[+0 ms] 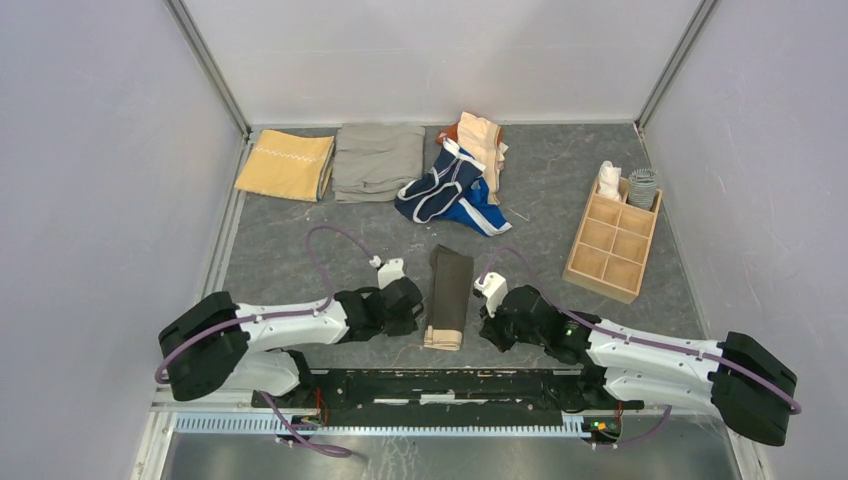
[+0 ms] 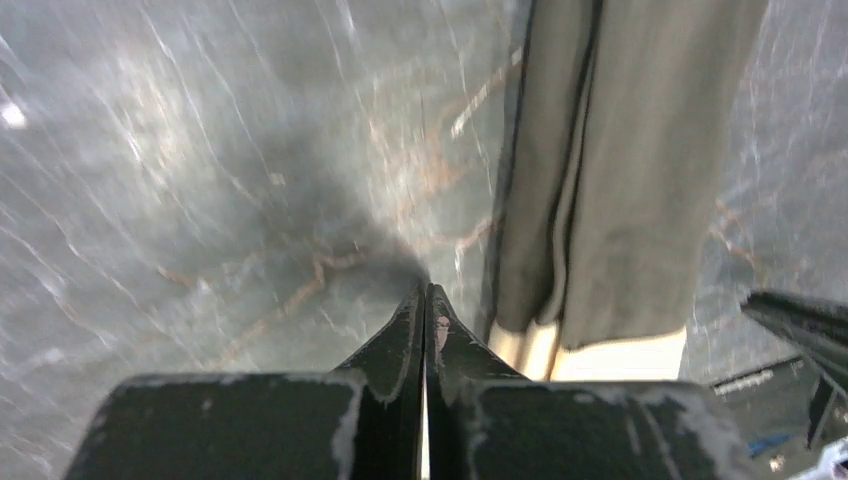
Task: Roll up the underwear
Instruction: Fold the underwear at the center of the board.
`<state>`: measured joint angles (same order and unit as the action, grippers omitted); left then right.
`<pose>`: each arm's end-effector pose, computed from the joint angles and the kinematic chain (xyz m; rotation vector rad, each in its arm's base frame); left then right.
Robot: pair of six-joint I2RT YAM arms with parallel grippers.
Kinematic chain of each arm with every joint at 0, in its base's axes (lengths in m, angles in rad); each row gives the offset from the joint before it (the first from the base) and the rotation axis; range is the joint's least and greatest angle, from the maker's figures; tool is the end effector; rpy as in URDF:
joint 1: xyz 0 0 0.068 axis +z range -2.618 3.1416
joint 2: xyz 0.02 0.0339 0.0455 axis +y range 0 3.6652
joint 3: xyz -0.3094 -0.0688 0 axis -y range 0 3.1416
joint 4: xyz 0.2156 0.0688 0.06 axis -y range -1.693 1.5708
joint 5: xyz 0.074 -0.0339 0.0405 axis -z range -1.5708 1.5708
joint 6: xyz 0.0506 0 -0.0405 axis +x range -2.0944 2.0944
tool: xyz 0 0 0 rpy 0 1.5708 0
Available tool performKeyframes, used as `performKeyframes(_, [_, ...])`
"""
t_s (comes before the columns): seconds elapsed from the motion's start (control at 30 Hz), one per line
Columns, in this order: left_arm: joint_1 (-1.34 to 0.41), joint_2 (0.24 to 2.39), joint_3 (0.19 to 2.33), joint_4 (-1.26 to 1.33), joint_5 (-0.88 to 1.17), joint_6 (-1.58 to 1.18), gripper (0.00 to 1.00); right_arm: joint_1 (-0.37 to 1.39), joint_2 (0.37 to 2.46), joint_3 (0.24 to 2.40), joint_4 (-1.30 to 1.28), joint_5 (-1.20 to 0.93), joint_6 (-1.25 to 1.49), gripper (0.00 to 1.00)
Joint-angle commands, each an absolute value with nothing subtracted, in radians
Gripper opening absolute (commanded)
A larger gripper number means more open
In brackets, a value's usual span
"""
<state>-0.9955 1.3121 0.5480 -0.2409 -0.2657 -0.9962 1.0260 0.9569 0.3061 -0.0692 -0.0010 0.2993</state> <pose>0.1221 -0.1638 0.2031 -0.1012 2.5818 -0.4422 0.0742 0.1226 0.2014 -0.8493 2.2320 0.6666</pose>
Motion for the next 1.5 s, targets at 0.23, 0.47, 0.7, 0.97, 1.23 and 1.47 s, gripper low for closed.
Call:
performKeyframes(0.23, [-1.167,1.277,0.454,-0.28,-0.296,-1.195,0.02,1.101,0.979,0.293,-0.028,-0.106,0.344,0.08])
performKeyframes(0.47, [-1.2,1.401,0.515,-0.228,-0.285,-1.19,0.02,1.116,0.982,0.274,0.023,-0.014,0.402,0.13])
performKeyframes(0.7, [-1.2,1.286,0.495,-0.334,-0.36,-1.237,0.02,1.116,0.947,0.307,-0.011,0.082,0.403,0.11])
performKeyframes(0.97, [-1.2,1.156,0.449,-0.277,-0.378,-1.2,0.02,1.116,0.907,0.351,0.028,0.003,0.377,0.08])
performKeyframes(1.23, [-1.201,1.25,0.473,-0.153,-0.345,-1.131,0.02,1.116,1.002,0.382,0.054,0.009,0.378,0.04])
performKeyframes(1.47, [-1.2,1.345,0.498,-0.07,-0.308,-1.108,0.02,1.116,1.06,0.379,0.081,0.002,0.368,0.04])
